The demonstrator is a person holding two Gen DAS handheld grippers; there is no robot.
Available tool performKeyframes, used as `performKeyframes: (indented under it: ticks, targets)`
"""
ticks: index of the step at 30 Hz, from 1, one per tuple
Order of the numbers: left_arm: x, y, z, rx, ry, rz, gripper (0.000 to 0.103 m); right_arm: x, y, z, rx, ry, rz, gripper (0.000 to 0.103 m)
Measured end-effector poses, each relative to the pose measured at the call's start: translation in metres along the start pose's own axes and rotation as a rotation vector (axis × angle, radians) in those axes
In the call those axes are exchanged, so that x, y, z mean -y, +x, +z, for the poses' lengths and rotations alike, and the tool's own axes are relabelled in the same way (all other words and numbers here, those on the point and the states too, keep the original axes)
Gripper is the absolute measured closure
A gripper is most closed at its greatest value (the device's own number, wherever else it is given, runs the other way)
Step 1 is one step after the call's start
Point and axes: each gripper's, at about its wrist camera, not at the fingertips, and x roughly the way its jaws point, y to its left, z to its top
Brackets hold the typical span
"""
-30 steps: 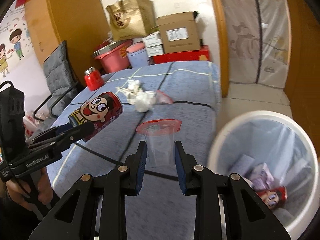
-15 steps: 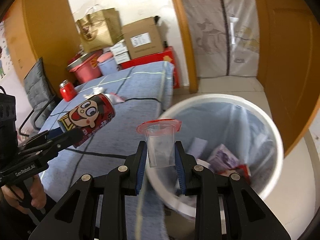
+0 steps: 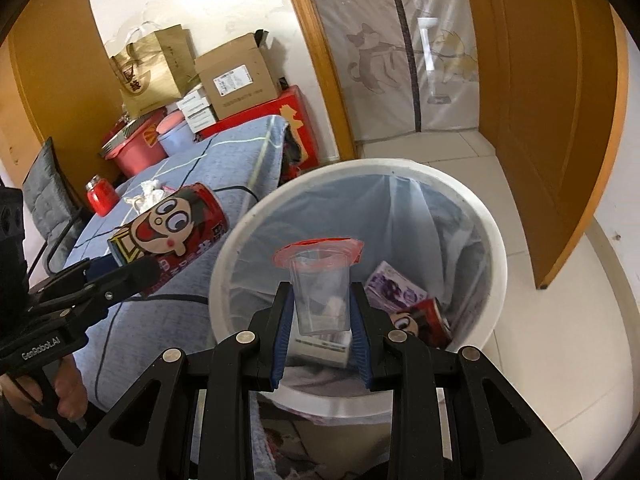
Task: Collect trash
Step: 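Carry the cartoon can and plastic cup over the bin with both tools, then open both grippers to drop the can and cup into the bin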
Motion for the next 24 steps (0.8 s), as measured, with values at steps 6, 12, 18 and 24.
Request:
performKeyframes:
  ticks: [6, 12, 18, 24]
  targets:
    - [0.011, 0.016, 0.000, -0.032, 0.028, -0.025, 0.051, 0.008, 0.005, -0.003, -0.019, 0.014, -0.008, 0.074]
    - [0.019, 0.026, -0.006, -0.064, 0.051, -0.041, 0.051, 0.011, 0.011, -0.008, -0.049, 0.014, -0.010, 0.074]
    - [0.020, 0.031, -0.004, -0.080, 0.057, -0.046, 0.050, 0.012, 0.014, -0.011, -0.063, 0.019, -0.024, 0.073]
    - [0.020, 0.032, -0.002, -0.074, 0.051, -0.039, 0.050, 0.011, 0.010, -0.010, -0.051, 0.020, -0.034, 0.056]
